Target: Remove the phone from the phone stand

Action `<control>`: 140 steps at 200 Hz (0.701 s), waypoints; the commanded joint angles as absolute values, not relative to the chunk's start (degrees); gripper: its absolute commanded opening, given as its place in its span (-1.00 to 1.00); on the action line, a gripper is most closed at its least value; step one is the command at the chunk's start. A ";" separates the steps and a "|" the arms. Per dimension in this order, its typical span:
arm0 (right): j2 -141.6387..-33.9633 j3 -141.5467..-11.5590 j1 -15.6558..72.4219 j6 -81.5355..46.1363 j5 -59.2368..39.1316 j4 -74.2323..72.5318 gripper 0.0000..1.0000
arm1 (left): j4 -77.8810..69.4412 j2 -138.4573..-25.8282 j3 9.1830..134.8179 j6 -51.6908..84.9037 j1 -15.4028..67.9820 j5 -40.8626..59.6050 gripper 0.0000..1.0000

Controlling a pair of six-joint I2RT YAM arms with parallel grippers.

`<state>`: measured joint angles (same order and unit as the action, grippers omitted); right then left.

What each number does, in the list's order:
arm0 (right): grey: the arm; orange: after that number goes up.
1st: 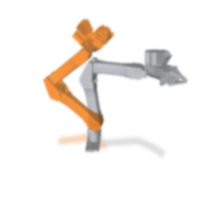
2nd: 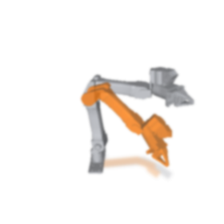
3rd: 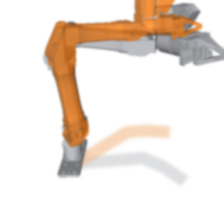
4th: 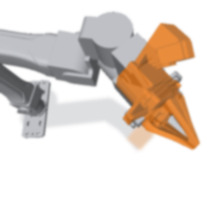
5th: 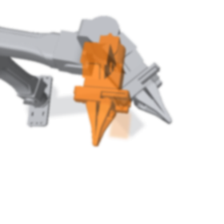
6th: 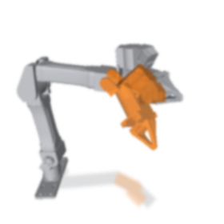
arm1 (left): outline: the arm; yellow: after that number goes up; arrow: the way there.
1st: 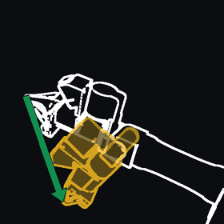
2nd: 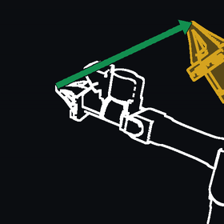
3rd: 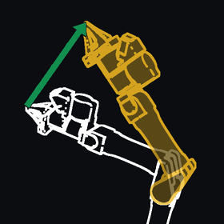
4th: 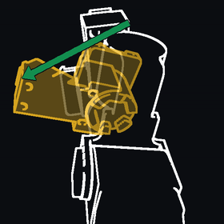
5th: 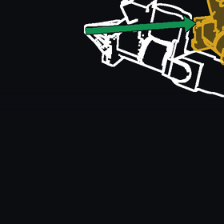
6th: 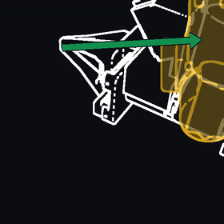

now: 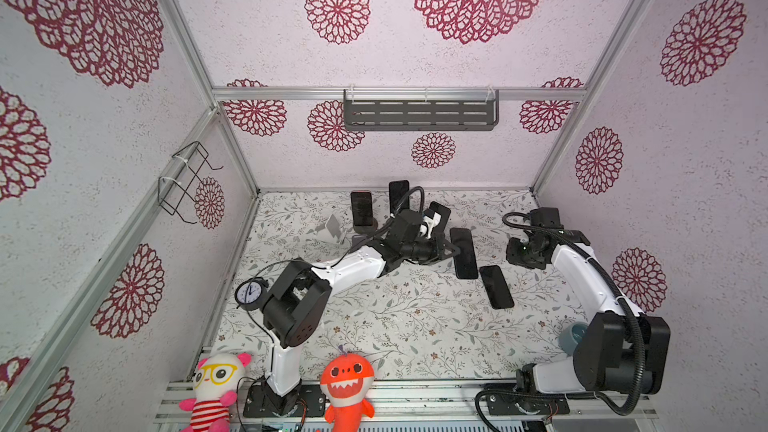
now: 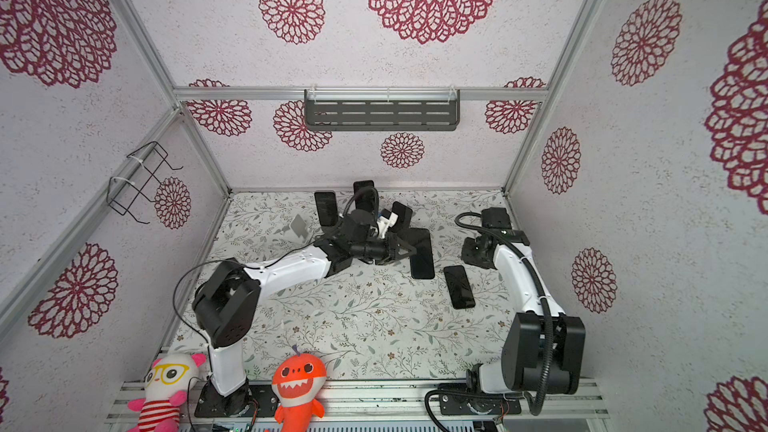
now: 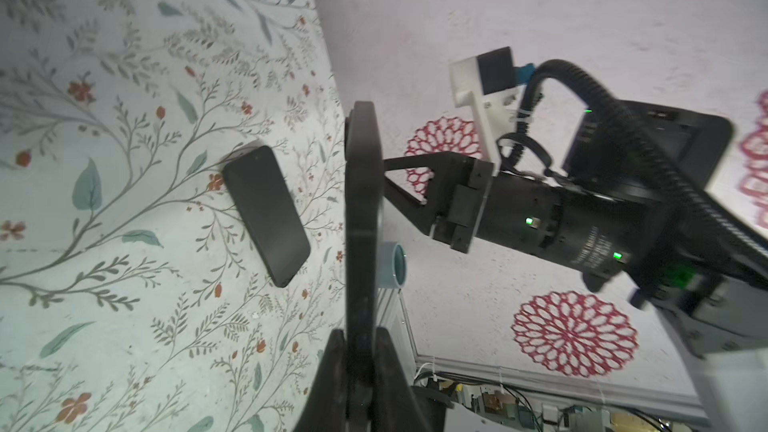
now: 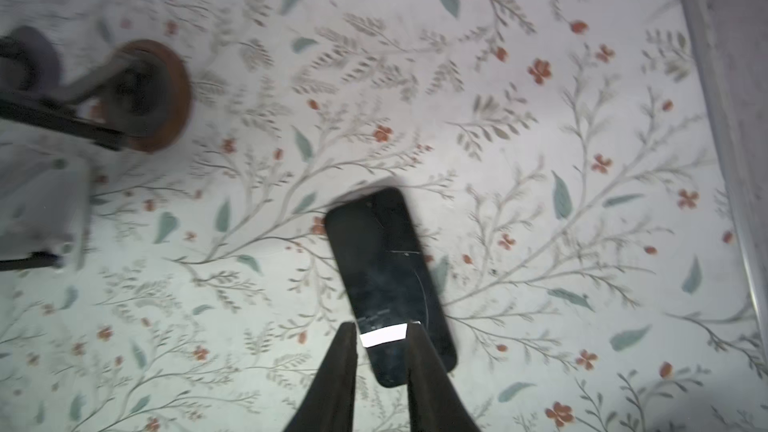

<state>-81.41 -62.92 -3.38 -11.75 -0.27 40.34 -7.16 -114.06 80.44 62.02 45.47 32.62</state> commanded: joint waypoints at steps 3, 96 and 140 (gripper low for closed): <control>-82.32 -60.57 -4.58 -10.18 5.80 36.27 -0.67 | -4.59 -117.38 83.47 64.61 47.65 28.59 -1.00; -88.46 -55.96 -6.86 -6.65 6.68 28.64 -1.00 | -4.58 -128.84 89.14 70.18 50.36 27.45 -1.00; -90.21 -54.20 -6.86 -6.51 6.62 27.35 -1.00 | -7.37 -131.96 88.86 73.63 51.05 29.72 -1.00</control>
<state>-89.80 -54.61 -6.59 -7.46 5.80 28.29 -3.27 -130.89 87.81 70.70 50.09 28.08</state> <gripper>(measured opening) 0.053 0.111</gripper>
